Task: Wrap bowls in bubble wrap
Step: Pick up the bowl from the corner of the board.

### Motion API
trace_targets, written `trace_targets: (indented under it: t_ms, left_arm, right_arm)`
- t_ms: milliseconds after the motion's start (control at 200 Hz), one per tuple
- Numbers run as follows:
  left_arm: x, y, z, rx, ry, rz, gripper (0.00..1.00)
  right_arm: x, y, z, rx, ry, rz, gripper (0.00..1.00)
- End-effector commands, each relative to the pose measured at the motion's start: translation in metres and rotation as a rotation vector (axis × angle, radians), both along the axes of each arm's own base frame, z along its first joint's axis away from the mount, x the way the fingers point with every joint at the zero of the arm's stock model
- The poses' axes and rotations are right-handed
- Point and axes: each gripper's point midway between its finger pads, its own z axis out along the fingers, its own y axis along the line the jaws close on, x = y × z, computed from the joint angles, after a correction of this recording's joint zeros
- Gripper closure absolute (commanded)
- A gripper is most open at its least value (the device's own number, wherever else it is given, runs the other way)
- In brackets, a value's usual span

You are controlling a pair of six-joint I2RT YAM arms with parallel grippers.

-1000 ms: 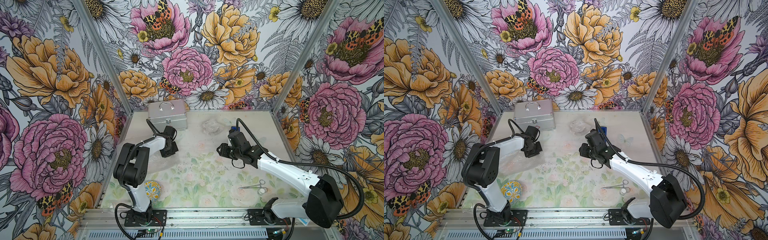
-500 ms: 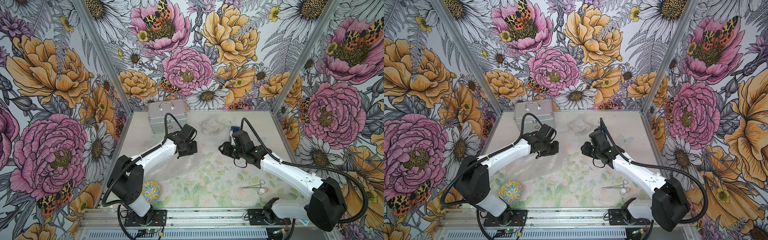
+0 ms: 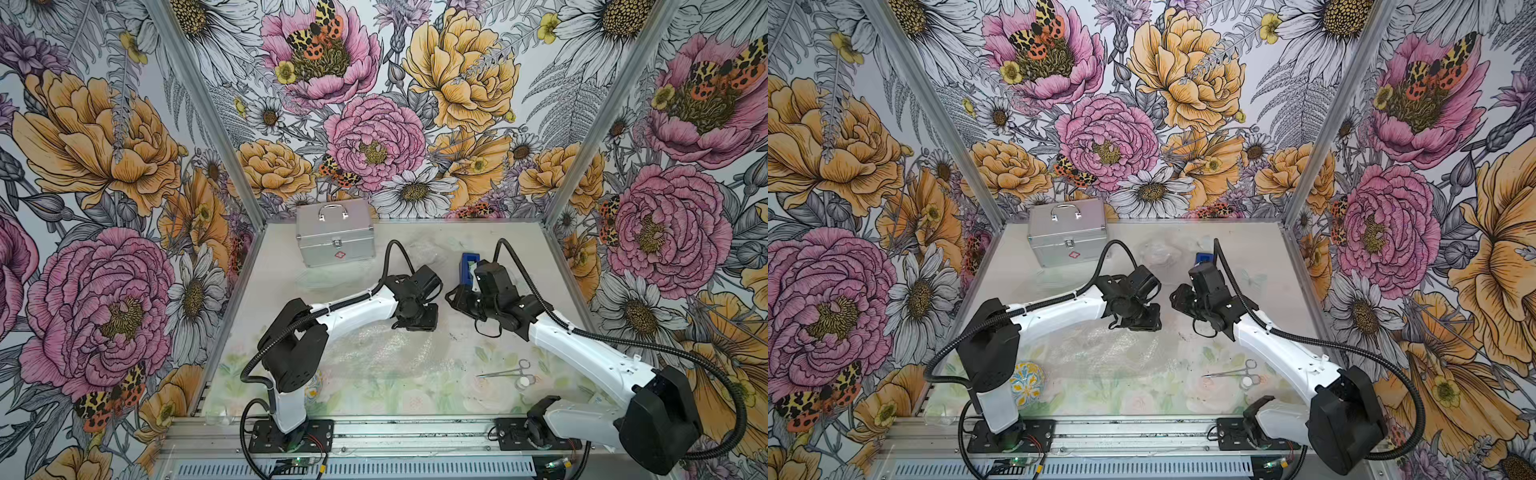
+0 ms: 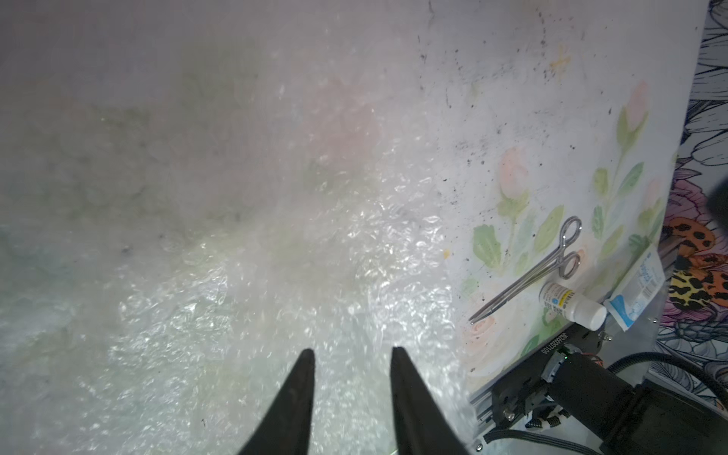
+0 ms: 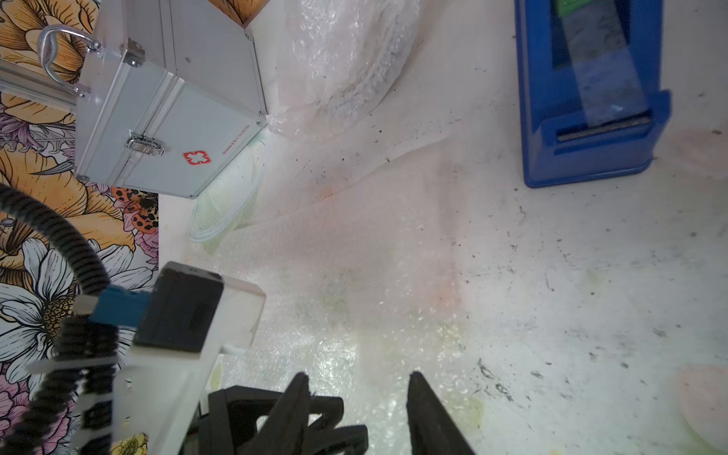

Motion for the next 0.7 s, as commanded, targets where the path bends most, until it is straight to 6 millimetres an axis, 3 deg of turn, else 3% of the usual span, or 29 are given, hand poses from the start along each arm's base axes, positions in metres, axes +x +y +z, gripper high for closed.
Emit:
trace_targets:
  t_ms: [0, 35, 85, 190, 255, 330, 455, 695]
  left_arm:
    - [0.004, 0.030, 0.044, 0.005, -0.081, 0.066, 0.43]
    - [0.003, 0.048, 0.052, 0.026, -0.104, 0.099, 0.31]
    - [-0.001, 0.080, 0.059, 0.077, -0.130, 0.153, 0.28]
    - [-0.018, 0.153, 0.059, 0.207, -0.144, 0.302, 0.30]
    - [-0.039, 0.196, 0.047, 0.263, -0.095, 0.415, 0.36]
    - [-0.063, 0.231, 0.030, 0.292, -0.024, 0.526, 0.40]
    - [-0.090, 0.255, 0.015, 0.318, 0.058, 0.612, 0.45]
    - [-0.111, 0.288, 0.003, 0.471, 0.104, 0.653, 0.43]
  right_arm:
    - [0.000, 0.003, 0.005, 0.004, -0.023, 0.029, 0.57]
    - [-0.001, 0.003, 0.003, -0.002, -0.024, 0.038, 0.57]
    - [-0.002, 0.005, 0.001, -0.011, -0.027, 0.054, 0.57]
    - [-0.002, 0.009, -0.002, -0.025, -0.035, 0.095, 0.57]
    - [-0.001, 0.012, -0.003, -0.033, -0.037, 0.114, 0.58]
    - [0.000, 0.014, -0.006, -0.041, -0.035, 0.124, 0.58]
    - [0.000, 0.015, -0.012, -0.043, -0.026, 0.127, 0.58]
    - [-0.004, 0.013, -0.023, -0.050, -0.002, 0.123, 0.58]
